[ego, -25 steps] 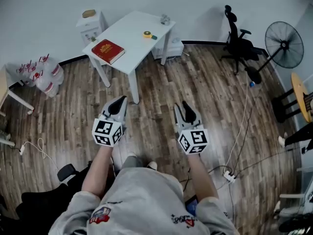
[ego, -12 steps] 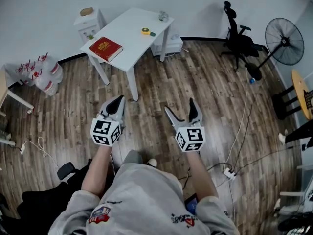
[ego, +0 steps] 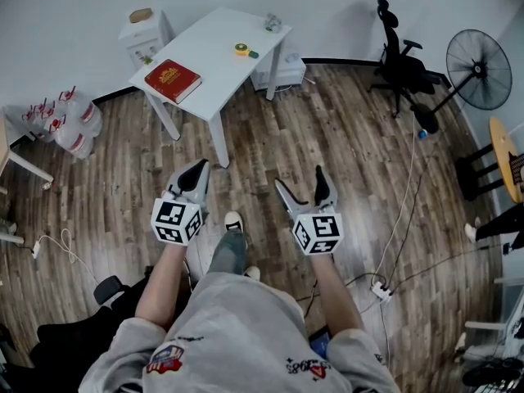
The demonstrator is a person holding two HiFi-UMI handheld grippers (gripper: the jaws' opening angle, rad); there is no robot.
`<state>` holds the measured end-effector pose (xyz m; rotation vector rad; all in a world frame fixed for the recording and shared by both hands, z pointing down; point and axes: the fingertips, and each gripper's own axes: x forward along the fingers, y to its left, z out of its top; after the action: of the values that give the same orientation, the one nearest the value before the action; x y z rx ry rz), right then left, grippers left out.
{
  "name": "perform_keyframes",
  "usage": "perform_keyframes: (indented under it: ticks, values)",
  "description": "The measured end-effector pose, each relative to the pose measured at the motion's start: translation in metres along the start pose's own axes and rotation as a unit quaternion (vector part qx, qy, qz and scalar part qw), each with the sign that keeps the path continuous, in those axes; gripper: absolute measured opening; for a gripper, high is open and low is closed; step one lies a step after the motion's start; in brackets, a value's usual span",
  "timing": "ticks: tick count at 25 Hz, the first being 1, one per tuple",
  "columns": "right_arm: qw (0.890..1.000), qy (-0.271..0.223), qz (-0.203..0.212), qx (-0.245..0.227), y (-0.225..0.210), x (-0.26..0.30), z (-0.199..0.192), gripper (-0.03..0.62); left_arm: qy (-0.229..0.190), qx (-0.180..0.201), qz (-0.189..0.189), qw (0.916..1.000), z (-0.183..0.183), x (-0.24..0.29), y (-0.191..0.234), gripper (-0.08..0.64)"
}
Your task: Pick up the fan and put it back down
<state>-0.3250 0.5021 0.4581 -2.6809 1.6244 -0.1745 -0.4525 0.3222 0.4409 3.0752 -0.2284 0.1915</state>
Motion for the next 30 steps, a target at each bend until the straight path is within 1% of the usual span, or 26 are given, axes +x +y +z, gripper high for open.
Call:
perform_keyframes:
  ticks: [4, 7, 14, 19, 24, 30]
  values:
    - [1.000, 0.001, 0.003, -0.004, -0.012, 0.037, 0.003, 0.463, 0.002, -0.008, 0.000, 1.0000, -0.001, 0.037, 0.020, 0.003]
    - [1.000, 0.001, 0.001, -0.003, -0.030, 0.070, 0.007, 0.463, 0.002, -0.009, -0.005, 0.9999, 0.001, 0.072, 0.035, 0.004]
    - [1.000, 0.006, -0.005, -0.001, -0.063, 0.169, 0.019, 0.463, 0.005, -0.014, -0.012, 0.9998, 0.014, 0.167, 0.096, 0.004]
    - [1.000, 0.002, -0.010, -0.012, -0.087, 0.234, 0.039, 0.463, 0.000, -0.013, -0.023, 0.9997, 0.030, 0.229, 0.133, 0.003]
    - [1.000, -0.011, -0.015, -0.004, -0.106, 0.288, 0.050, 0.462, 0.004, -0.008, -0.019, 0.9998, 0.033, 0.270, 0.172, 0.003]
    - [1.000, 0.001, -0.005, 0.000, -0.123, 0.343, 0.044, 0.459, 0.018, -0.018, -0.006, 0.9997, 0.027, 0.305, 0.208, 0.003]
